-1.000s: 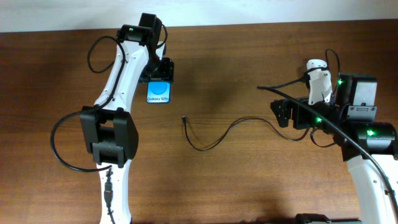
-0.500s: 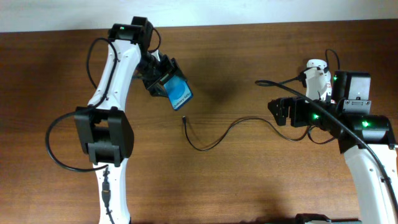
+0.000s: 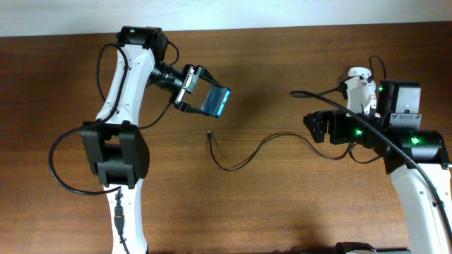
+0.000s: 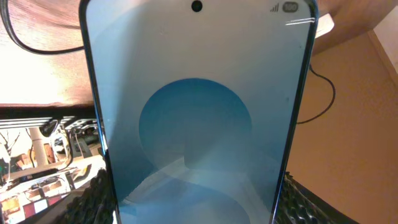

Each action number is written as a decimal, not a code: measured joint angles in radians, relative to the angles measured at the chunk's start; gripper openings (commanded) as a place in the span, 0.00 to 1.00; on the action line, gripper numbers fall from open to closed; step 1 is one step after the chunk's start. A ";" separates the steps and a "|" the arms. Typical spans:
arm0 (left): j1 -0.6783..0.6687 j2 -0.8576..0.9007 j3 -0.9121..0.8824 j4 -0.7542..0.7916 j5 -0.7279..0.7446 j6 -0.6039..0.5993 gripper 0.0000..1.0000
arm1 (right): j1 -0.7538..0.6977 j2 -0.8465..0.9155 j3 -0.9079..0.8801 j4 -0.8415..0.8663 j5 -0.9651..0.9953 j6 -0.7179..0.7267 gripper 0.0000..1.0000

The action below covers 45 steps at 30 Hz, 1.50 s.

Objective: Plug charger to phone and switch on socket

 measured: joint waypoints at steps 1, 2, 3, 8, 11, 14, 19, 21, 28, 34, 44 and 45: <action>0.000 0.000 0.000 0.000 0.003 0.000 0.00 | 0.000 0.000 0.000 0.000 -0.005 0.002 0.98; 0.000 0.000 0.000 0.000 0.003 0.000 0.00 | 0.000 0.000 0.000 0.001 -0.007 0.020 1.00; 0.000 0.000 0.000 0.003 0.003 0.000 0.00 | 0.000 0.000 0.000 0.004 -0.013 0.041 0.97; -0.009 0.000 0.001 0.077 -0.190 -0.163 0.00 | 0.069 0.117 0.001 0.111 -0.055 0.322 0.84; -0.032 0.000 0.003 0.106 -0.360 -0.307 0.00 | 0.186 0.208 0.001 0.241 -0.059 0.466 0.79; -0.067 0.000 0.003 0.106 -0.472 -0.406 0.00 | 0.361 0.294 0.005 0.415 -0.059 0.614 0.79; -0.108 0.000 0.003 0.113 -0.515 -0.447 0.00 | 0.483 0.416 0.005 0.502 -0.052 0.800 0.71; -0.119 0.000 0.003 0.113 -0.518 -0.447 0.00 | 0.490 0.457 0.005 0.528 -0.051 0.846 0.66; -0.136 0.000 0.004 0.113 -0.519 -0.458 0.00 | 0.516 0.488 0.005 0.617 -0.002 0.960 0.42; -0.148 0.000 0.004 0.113 -0.519 -0.465 0.00 | 0.565 0.516 0.005 0.675 0.085 1.031 0.32; -0.153 0.000 0.004 0.115 -0.519 -0.469 0.00 | 0.572 0.540 0.008 0.707 0.092 1.088 0.04; -0.153 0.000 0.004 0.121 -0.518 -0.471 0.00 | 0.571 0.540 0.008 0.706 0.094 1.110 0.04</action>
